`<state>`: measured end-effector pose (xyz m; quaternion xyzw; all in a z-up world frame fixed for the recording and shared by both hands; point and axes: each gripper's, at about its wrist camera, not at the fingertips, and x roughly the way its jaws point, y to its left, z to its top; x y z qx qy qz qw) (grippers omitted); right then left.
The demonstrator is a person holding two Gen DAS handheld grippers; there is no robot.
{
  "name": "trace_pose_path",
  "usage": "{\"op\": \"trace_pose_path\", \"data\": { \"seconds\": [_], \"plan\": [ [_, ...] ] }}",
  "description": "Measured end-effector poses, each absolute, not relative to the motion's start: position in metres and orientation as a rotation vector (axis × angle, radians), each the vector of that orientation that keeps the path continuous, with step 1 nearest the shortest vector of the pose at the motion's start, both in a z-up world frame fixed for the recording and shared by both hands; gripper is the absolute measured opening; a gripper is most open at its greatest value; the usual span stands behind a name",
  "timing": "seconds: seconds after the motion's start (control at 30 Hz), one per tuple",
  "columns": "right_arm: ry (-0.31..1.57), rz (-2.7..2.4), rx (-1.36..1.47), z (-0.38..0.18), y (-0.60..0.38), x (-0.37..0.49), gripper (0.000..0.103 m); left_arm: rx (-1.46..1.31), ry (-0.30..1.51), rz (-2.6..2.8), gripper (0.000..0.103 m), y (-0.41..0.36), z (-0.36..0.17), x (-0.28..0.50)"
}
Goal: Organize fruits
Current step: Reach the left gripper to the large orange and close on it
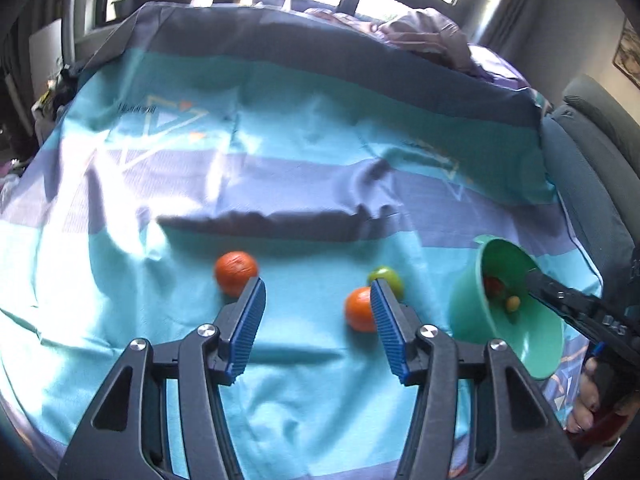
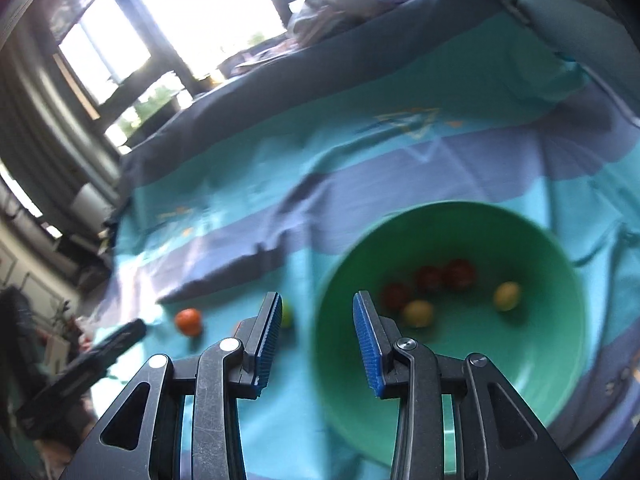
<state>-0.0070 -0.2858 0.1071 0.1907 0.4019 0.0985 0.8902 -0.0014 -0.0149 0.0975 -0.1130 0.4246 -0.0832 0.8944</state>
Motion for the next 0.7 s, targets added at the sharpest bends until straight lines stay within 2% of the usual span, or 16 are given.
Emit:
{"op": "trace_pose_path", "data": {
  "seconds": [0.17, 0.37, 0.7],
  "plan": [
    [0.911, 0.363, 0.41, 0.096, -0.237, 0.012, 0.038, -0.284, 0.924, -0.112, 0.053, 0.014, 0.078, 0.015],
    [1.089, 0.396, 0.373, 0.063, -0.185, 0.046, 0.038, -0.297, 0.952, -0.008, 0.053, 0.042, 0.06, 0.029],
    [1.181, 0.631, 0.5, 0.053, -0.126, 0.105, 0.038, -0.337, 1.024, -0.065, 0.051, 0.041, 0.035, 0.049]
  ]
}}
